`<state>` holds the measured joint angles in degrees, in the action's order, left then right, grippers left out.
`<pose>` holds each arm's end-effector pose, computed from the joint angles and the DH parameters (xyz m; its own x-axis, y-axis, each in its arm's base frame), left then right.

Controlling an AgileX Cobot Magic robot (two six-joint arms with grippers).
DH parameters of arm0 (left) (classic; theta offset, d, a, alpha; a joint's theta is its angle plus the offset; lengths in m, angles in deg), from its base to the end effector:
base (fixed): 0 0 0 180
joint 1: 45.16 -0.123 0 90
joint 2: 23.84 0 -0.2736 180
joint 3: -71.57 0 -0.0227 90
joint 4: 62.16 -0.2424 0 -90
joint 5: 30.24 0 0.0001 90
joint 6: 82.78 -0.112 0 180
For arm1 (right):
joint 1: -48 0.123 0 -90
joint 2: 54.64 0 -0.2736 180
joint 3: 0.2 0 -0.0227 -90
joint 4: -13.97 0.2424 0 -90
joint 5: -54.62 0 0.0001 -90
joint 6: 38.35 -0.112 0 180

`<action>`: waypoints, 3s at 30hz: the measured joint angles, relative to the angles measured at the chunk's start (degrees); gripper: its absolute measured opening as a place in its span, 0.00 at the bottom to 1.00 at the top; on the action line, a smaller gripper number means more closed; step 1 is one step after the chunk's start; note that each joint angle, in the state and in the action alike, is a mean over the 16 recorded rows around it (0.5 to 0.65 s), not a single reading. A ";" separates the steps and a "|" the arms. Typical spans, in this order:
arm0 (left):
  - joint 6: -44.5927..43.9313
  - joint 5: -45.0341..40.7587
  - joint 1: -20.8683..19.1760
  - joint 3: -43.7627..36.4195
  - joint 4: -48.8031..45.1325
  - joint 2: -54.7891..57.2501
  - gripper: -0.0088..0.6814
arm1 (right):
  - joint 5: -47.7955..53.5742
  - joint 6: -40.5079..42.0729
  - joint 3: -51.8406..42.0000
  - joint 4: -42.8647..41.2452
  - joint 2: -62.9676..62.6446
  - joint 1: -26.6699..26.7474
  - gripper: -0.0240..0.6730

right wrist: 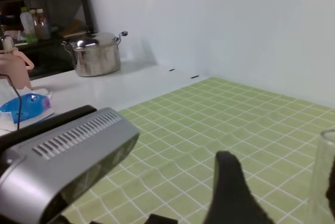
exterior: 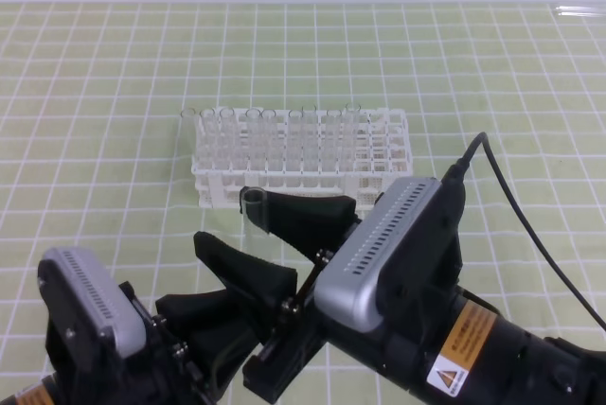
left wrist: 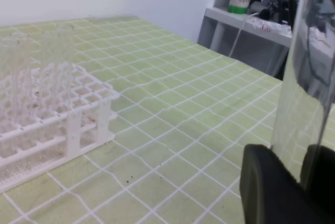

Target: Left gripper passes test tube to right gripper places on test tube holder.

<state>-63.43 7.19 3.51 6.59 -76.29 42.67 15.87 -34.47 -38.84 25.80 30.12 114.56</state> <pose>0.1182 -0.1596 0.2208 -0.1735 -0.0123 -0.9848 0.8241 0.5457 -0.1520 0.1327 0.2701 0.2901 -0.0480 0.1238 -0.9911 -0.8583 0.5024 0.1043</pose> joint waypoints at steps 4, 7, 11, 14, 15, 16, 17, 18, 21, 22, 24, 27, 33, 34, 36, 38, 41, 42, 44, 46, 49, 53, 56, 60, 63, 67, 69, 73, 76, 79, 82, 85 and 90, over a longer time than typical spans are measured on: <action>-0.01 -0.08 0.00 -0.01 -0.31 0.00 0.10 | -0.17 -0.09 0.00 -0.28 0.00 -0.01 0.54; 0.00 -0.04 -0.02 -0.03 -0.54 -0.03 0.09 | -0.33 -0.14 0.00 -0.30 0.00 -0.01 0.53; 0.00 0.00 -0.03 -0.03 -0.81 -0.05 0.08 | -0.56 -0.17 0.00 -0.32 0.00 -0.02 0.50; -0.12 0.00 -0.03 -0.04 -0.86 -0.06 0.08 | -0.72 -0.19 0.00 -0.31 0.00 -0.04 0.47; -0.21 -0.05 -0.02 -0.03 -0.87 -0.05 0.09 | -0.77 -0.19 0.00 -0.29 0.00 -0.05 0.45; -0.34 -0.10 -0.01 -0.03 -0.88 -0.04 0.10 | -0.81 -0.19 0.00 -0.28 0.00 -0.05 0.44; -0.48 -0.16 0.00 -0.02 -0.88 -0.03 0.11 | -0.85 -0.19 0.00 -0.25 0.00 -0.07 0.42; -0.62 -0.16 -0.01 -0.02 -0.88 -0.04 0.11 | -0.87 -0.19 0.00 -0.23 0.00 -0.08 0.40; -1.04 -0.16 -0.01 -0.01 -0.89 -0.04 0.12 | -0.91 -0.14 0.00 -0.17 0.00 -0.12 0.34; -1.19 -0.21 -0.01 -0.01 -0.90 -0.03 0.13 | -0.92 -0.11 0.00 -0.15 0.00 -0.14 0.32; -1.48 -0.26 -0.01 0.00 -0.90 -0.03 0.14 | -0.93 -0.03 0.00 -0.10 0.00 -0.16 0.28; -1.90 -0.31 -0.01 -0.01 -0.91 -0.03 0.15 | -0.93 0.09 0.00 0.00 0.00 -0.20 0.24; -2.29 -0.34 -0.03 -0.04 -0.91 -0.03 0.16 | -0.82 0.33 0.00 0.17 0.00 -0.24 0.18; -2.29 -0.34 -0.03 -0.05 -0.91 -0.03 0.16 | -0.79 0.37 0.00 0.20 0.00 -0.24 0.18; -2.27 -0.36 -0.03 -0.06 -0.91 -0.03 0.16 | -0.74 0.44 0.00 0.25 0.00 -0.24 0.18; -2.26 -0.37 -0.03 -0.07 -0.91 -0.03 0.16 | -0.67 0.46 0.00 0.30 0.00 -0.24 0.17; -2.24 -0.38 -0.03 -0.09 -0.91 -0.03 0.16 | -0.57 0.46 0.00 0.36 0.00 -0.24 0.17; -2.23 -0.39 -0.03 -0.09 -0.91 -0.03 0.16 | -0.54 0.46 0.00 0.37 0.00 -0.24 0.17; -2.24 -0.32 -0.03 -0.09 -0.90 -0.04 0.17 | -0.49 0.46 0.00 0.39 0.00 -0.24 0.17; -2.24 -0.31 -0.03 -0.09 -0.90 -0.04 0.18 | -0.42 0.42 0.00 0.40 0.00 -0.24 0.17; -2.26 -0.17 -0.04 -0.09 -0.88 -0.05 0.22 | -0.27 0.32 0.00 0.33 0.00 -0.24 0.17; -2.29 -0.17 -0.04 -0.09 -0.82 -0.05 0.27 | -0.06 0.15 0.00 0.24 0.00 -0.24 0.17; -2.55 -0.16 -0.04 -0.09 -0.70 -0.05 0.30 | 0.10 0.07 0.00 0.46 -0.01 -0.24 0.17; -3.35 -0.25 -0.04 -0.09 -0.60 -0.19 0.33 | 0.73 0.72 0.00 1.49 -0.34 -0.24 0.17; -3.87 -0.88 -0.04 -0.09 -0.70 -0.70 0.31 | 1.73 2.43 0.00 3.35 -0.94 -0.22 0.17; -4.44 -2.59 -0.06 -0.09 -0.78 -2.37 0.24 | 3.61 5.86 0.00 6.98 -2.26 -0.19 0.17; -4.57 -3.90 -0.07 -0.09 -0.85 -4.05 0.20 | 4.70 7.66 0.00 8.87 -3.09 -0.18 0.17; -3.87 -8.91 -0.08 -0.09 -1.08 -9.27 0.11 | 7.14 11.13 0.00 12.16 -4.85 -0.16 0.17; -3.04 -14.80 -0.08 -0.09 -1.19 -14.48 0.05 | 8.71 13.09 0.00 14.06 -5.92 -0.14 0.17; -2.26 -21.51 -0.09 -0.10 -1.15 -20.68 0.02 | 9.79 14.03 0.00 15.00 -6.68 -0.14 0.17; -1.51 -28.96 -0.09 -0.10 -1.07 -27.74 0.02 | 10.53 14.20 0.00 15.14 -7.12 -0.06 0.17; -0.74 -36.79 -0.08 -0.13 -0.85 -34.78 0.01 | 11.11 14.30 0.00 15.18 -7.28 -0.03 0.17; -0.14 -46.55 -0.07 -0.90 -0.62 -44.57 0.01 | 11.73 14.54 0.00 15.28 -7.31 0.01 0.17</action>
<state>-63.57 -39.36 3.43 5.70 -76.91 -1.90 27.61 -19.93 -38.84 41.07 22.81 114.57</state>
